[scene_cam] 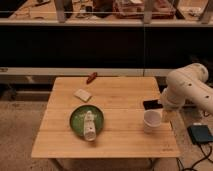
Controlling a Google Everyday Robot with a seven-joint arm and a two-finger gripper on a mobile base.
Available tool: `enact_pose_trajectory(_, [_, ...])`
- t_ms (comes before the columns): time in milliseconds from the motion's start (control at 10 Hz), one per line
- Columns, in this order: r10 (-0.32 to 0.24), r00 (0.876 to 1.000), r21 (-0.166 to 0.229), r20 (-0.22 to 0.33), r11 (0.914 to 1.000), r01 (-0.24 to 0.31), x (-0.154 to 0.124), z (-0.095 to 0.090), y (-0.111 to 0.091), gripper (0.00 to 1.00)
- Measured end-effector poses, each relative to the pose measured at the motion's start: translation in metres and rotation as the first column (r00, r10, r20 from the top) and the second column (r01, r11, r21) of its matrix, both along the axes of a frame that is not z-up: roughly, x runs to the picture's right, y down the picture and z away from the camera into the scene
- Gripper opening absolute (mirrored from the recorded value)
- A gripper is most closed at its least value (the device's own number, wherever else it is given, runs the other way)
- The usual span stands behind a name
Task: Drag the ceramic bowl in a circle
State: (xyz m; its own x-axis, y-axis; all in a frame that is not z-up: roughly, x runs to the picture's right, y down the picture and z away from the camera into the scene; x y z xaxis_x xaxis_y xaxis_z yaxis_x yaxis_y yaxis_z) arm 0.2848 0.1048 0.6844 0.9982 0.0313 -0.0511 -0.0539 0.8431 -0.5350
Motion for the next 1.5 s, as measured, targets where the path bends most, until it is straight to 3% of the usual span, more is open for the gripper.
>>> enact_pose_trajectory(100, [-0.003,1.000,0.004,0.001,1.0000,0.003,-0.001,0.000,-0.001,0.65])
enact_pose_trajectory(300, [-0.095,0.992,0.052,0.086,0.9945,0.091,-0.034,0.004,-0.012,0.65])
enact_pose_trajectory(400, [-0.173,0.971,0.086,0.164,0.9833,0.161,-0.067,0.005,-0.016,0.65])
enact_pose_trajectory(500, [-0.242,0.942,0.119,0.231,0.9684,0.219,-0.093,0.004,-0.016,0.65])
enact_pose_trajectory(600, [-0.314,0.901,0.155,0.299,0.9478,0.279,-0.118,0.003,-0.013,0.65])
enact_pose_trajectory(800, [-0.398,0.840,0.203,0.370,0.9165,0.344,-0.147,0.000,-0.009,0.65])
enact_pose_trajectory(900, [-0.406,0.831,0.209,0.380,0.9128,0.351,-0.151,0.000,-0.007,0.65])
enact_pose_trajectory(1100, [-0.405,0.832,0.209,0.379,0.9134,0.350,-0.150,0.000,-0.007,0.65])
enact_pose_trajectory(1300, [-0.418,0.822,0.224,0.386,0.9070,0.356,-0.151,0.001,-0.010,0.65])
enact_pose_trajectory(1400, [-0.435,0.810,0.244,0.394,0.8988,0.364,-0.151,0.003,-0.013,0.65])
enact_pose_trajectory(1500, [-0.476,0.777,0.293,0.412,0.8768,0.382,-0.154,0.007,-0.021,0.65])
